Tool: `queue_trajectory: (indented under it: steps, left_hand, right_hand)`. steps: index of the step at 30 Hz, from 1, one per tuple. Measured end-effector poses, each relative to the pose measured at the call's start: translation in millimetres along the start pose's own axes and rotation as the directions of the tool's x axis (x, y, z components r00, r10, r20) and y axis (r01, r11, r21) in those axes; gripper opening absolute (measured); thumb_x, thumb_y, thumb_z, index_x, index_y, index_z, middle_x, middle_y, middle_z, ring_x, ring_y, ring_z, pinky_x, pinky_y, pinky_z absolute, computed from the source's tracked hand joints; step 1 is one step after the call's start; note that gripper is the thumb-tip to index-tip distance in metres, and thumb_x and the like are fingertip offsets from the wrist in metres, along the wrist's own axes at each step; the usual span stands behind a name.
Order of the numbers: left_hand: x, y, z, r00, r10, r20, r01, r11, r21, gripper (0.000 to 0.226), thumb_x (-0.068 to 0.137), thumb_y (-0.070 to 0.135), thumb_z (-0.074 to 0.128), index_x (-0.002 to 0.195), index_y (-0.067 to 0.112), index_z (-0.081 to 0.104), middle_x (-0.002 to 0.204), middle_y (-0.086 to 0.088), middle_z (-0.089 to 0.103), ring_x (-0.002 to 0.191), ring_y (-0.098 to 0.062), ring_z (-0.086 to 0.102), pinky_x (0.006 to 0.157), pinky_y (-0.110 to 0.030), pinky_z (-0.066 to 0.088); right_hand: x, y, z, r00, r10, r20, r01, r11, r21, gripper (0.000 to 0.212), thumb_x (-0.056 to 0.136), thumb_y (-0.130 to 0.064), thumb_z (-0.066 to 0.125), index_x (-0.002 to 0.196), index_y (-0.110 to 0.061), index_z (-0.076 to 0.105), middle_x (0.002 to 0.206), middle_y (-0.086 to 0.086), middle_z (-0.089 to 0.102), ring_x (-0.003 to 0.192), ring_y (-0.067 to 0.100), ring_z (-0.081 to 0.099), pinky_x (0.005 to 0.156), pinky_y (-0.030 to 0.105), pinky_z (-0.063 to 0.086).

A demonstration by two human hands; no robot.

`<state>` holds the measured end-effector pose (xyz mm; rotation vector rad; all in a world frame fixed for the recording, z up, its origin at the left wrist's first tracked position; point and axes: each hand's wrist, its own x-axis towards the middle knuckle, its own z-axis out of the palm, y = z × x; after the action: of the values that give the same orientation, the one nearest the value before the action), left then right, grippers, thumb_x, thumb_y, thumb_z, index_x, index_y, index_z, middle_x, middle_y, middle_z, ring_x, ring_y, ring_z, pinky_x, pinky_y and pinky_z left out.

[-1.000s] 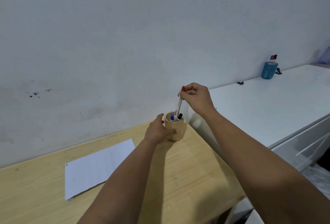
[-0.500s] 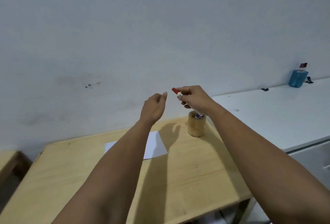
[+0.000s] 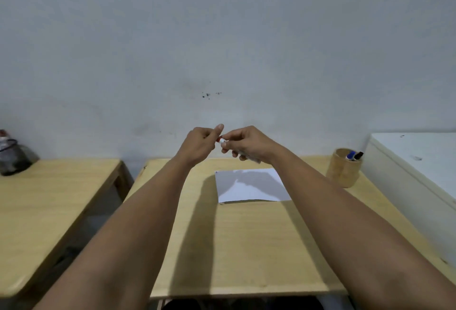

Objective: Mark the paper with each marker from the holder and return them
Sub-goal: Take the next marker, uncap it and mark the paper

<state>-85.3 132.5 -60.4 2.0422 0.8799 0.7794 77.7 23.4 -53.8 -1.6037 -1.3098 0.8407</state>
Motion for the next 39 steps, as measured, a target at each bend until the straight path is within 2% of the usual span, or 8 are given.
queue_trajectory:
  steps: [11, 16, 20, 26, 28, 31, 35, 39]
  left_hand:
    - [23.3, -90.8, -7.4, 0.968, -0.169, -0.187, 0.157, 0.985, -0.078, 0.057, 0.108, 0.035, 0.041, 0.056, 0.012, 0.051, 0.073, -0.002, 0.062, 0.077, -0.023, 0.065, 0.057, -0.030, 0.049]
    - [17.1, -155.8, -8.3, 0.999, -0.016, -0.030, 0.033, 0.720, 0.694, 0.053, 0.107, 0.050, 0.030, 0.091, 0.014, 0.065, 0.095, -0.012, 0.072, 0.090, -0.036, 0.067, 0.072, -0.039, 0.045]
    - [5.4, -167.5, 23.2, 0.991, 0.011, 0.134, -0.123, 0.479, 0.869, 0.052, 0.104, 0.053, 0.029, 0.104, 0.016, 0.066, 0.101, -0.005, 0.071, 0.090, -0.029, 0.067, 0.080, -0.039, 0.045]
    - [5.5, -153.7, 11.1, 0.994, 0.110, 0.024, -0.081, 0.556, 0.827, 0.068, 0.092, 0.070, 0.025, 0.110, 0.016, 0.062, 0.107, -0.005, 0.064, 0.100, -0.032, 0.061, 0.080, -0.044, 0.047]
    - [0.6, -140.2, 16.4, 0.958, 0.285, 0.027, -0.206, 0.623, 0.755, 0.062, 0.093, 0.065, 0.031, 0.109, 0.016, 0.065, 0.107, -0.004, 0.065, 0.099, -0.033, 0.060, 0.080, -0.043, 0.048]
    - [-22.6, -120.3, 43.7, 0.935, 0.330, 0.133, -0.339, 0.710, 0.618, 0.057, 0.094, 0.062, 0.043, 0.126, 0.021, 0.066, 0.132, 0.001, 0.065, 0.117, -0.028, 0.059, 0.092, -0.042, 0.049]
    - [-45.5, -127.5, 73.3, 0.920, 0.197, 0.338, -0.375, 0.693, 0.615, 0.066, 0.094, 0.067, 0.038, 0.142, 0.025, 0.056, 0.160, 0.002, 0.045, 0.149, -0.024, 0.039, 0.114, -0.046, 0.039]
    - [-49.8, -134.2, 74.0, 0.921, 0.170, 0.351, -0.357, 0.731, 0.582, 0.060, 0.098, 0.059, 0.045, 0.145, 0.023, 0.053, 0.163, 0.002, 0.040, 0.153, -0.022, 0.032, 0.119, -0.046, 0.032]
  right_hand:
    - [48.3, 54.0, 11.4, 0.999, 0.006, -0.039, -0.017, 0.953, -0.303, 0.023, 0.094, -0.014, 0.080, 0.115, -0.020, 0.085, 0.100, 0.011, 0.081, 0.073, 0.012, 0.062, 0.074, 0.028, 0.049]
    - [34.6, 89.5, -34.7, 0.941, 0.152, -0.303, -0.167, 0.986, -0.026, 0.032, 0.101, 0.003, 0.063, 0.132, -0.005, 0.070, 0.100, 0.014, 0.072, 0.068, 0.016, 0.060, 0.049, 0.011, 0.047]
    - [39.3, 89.0, -30.3, 0.908, 0.237, -0.347, -0.091, 0.917, 0.389, 0.021, 0.106, 0.005, 0.051, 0.118, -0.009, 0.061, 0.106, 0.023, 0.071, 0.067, 0.027, 0.065, 0.046, 0.025, 0.055]
    - [37.7, 77.5, -28.3, 0.920, 0.303, -0.247, -0.022, 0.671, 0.741, 0.028, 0.104, -0.006, 0.052, 0.120, -0.012, 0.074, 0.106, 0.012, 0.082, 0.081, 0.022, 0.079, 0.066, 0.032, 0.060]
    - [39.9, 75.2, -23.3, 0.911, 0.278, -0.305, 0.007, 0.728, 0.686, 0.010, 0.105, -0.020, 0.065, 0.109, -0.016, 0.074, 0.090, 0.006, 0.078, 0.068, 0.015, 0.073, 0.057, 0.026, 0.053]
    - [48.3, 71.7, -4.9, 0.854, 0.307, -0.420, -0.015, 0.822, 0.569, 0.035, 0.105, -0.045, 0.063, 0.087, -0.016, 0.072, 0.059, 0.002, 0.061, 0.041, 0.009, 0.051, 0.044, 0.019, 0.032]
    - [49.8, 80.2, 32.6, 0.889, 0.242, -0.390, -0.040, 0.887, 0.459, 0.016, 0.103, -0.023, 0.065, 0.104, -0.013, 0.077, 0.073, 0.009, 0.075, 0.049, 0.015, 0.059, 0.045, 0.019, 0.043]
    - [54.9, 100.2, 66.7, 0.894, 0.228, -0.386, -0.086, 0.932, 0.351, 0.034, 0.096, -0.041, 0.075, 0.091, -0.008, 0.078, 0.071, 0.005, 0.072, 0.056, 0.016, 0.060, 0.049, 0.025, 0.047]
